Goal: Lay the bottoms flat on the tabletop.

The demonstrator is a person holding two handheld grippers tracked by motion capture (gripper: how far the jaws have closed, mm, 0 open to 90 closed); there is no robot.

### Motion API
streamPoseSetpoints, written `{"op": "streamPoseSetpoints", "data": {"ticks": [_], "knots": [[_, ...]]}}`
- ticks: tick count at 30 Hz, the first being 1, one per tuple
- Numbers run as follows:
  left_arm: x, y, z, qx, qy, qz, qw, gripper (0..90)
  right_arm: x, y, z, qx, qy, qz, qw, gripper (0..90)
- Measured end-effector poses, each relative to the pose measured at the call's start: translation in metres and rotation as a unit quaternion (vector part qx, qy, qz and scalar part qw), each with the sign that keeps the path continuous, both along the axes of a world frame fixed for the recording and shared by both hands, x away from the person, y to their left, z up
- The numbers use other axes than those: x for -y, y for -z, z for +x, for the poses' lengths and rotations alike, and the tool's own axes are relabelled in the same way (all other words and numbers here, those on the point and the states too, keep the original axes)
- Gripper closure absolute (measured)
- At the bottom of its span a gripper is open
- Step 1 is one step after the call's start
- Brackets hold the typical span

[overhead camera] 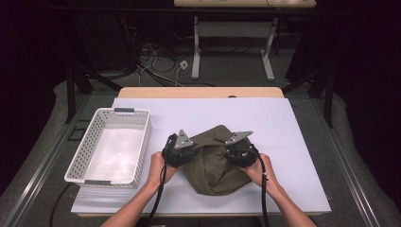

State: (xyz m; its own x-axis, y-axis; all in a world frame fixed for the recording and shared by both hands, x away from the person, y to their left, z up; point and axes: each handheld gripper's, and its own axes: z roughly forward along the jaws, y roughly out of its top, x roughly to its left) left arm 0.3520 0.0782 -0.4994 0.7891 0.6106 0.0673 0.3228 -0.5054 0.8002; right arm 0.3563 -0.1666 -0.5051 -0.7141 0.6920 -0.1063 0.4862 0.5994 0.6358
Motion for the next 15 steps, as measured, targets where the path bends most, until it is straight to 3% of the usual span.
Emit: {"op": "streamPoseSetpoints", "data": {"ticks": [4, 6, 7, 8, 11, 12, 15], "knots": [[-0.002, -0.007, -0.003, 0.005, 0.003, -0.008, 0.9999, 78.2, 0.003, -0.007, -0.002, 0.025, 0.011, 0.003, 0.9996, 82.5], [-0.003, -0.011, -0.007, 0.009, 0.003, -0.01, 0.9999, 78.8, 0.006, -0.012, -0.004, 0.052, 0.02, -0.001, 0.9984, 83.2], [-0.004, -0.014, -0.008, 0.018, 0.0, -0.011, 0.9998, 79.4, 0.007, -0.016, -0.005, 0.069, 0.024, -0.003, 0.9973, 83.4], [-0.005, -0.017, -0.01, 0.032, -0.007, -0.012, 0.9994, 87.4, 0.009, -0.019, -0.006, 0.085, 0.031, -0.005, 0.9959, 83.7], [-0.008, -0.018, -0.008, 0.019, -0.003, -0.011, 0.9997, 87.3, 0.017, -0.027, -0.008, 0.125, 0.054, -0.001, 0.9906, 84.1], [-0.006, -0.015, -0.007, 0.01, -0.003, -0.008, 0.9999, 87.1, 0.019, -0.028, -0.007, 0.124, 0.058, 0.0, 0.9905, 84.1], [0.0, -0.003, -0.005, -0.008, 0.001, 0.007, 0.9999, 84.3, 0.018, -0.019, -0.004, 0.096, 0.047, 0.002, 0.9942, 83.1]]}}
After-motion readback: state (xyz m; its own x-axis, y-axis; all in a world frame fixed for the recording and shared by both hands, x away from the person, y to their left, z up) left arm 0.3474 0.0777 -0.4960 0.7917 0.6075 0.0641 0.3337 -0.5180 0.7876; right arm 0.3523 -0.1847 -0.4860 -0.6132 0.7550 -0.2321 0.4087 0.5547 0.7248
